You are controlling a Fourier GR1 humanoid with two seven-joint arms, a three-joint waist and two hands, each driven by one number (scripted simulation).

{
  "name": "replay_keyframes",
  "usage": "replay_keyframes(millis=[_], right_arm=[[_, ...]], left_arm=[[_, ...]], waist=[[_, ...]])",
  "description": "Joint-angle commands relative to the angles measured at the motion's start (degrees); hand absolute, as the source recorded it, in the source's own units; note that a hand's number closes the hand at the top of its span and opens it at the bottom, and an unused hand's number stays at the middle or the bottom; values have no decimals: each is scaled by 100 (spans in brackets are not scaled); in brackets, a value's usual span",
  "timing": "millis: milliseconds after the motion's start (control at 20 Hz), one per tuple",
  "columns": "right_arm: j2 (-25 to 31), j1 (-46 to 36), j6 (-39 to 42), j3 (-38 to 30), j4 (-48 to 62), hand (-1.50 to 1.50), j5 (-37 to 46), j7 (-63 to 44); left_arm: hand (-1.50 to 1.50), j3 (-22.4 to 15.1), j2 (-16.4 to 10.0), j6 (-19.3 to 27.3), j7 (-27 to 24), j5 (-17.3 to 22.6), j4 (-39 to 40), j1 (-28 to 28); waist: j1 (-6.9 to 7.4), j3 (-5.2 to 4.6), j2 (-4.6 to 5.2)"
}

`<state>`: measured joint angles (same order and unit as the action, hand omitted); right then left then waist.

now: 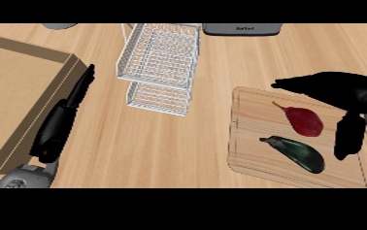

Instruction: Pick the pear from the cutting board and place it in the tiered basket

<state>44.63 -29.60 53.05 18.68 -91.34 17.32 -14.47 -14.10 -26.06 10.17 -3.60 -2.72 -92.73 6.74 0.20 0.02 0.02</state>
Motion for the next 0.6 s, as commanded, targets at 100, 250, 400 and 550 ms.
replay_keyframes(millis=[100,250,400,550], right_arm=[[-200,72,11,134,432,-150,968,495],[-128,401,-125,305,355,-150,1336,954],[202,303,181,87,465,-150,1511,1369],[-255,272,-152,127,816,-150,1969,1379]], left_arm=[[0,80,288,3,14,-359,-28,-13],[0,389,161,-387,150,-117,92,212],[0,292,405,-274,-184,-385,145,-62],[0,424,455,-370,71,-443,-84,-14]], waist=[[21,-1,5],[-5,-1,6],[-7,-2,2],[12,-1,4]])
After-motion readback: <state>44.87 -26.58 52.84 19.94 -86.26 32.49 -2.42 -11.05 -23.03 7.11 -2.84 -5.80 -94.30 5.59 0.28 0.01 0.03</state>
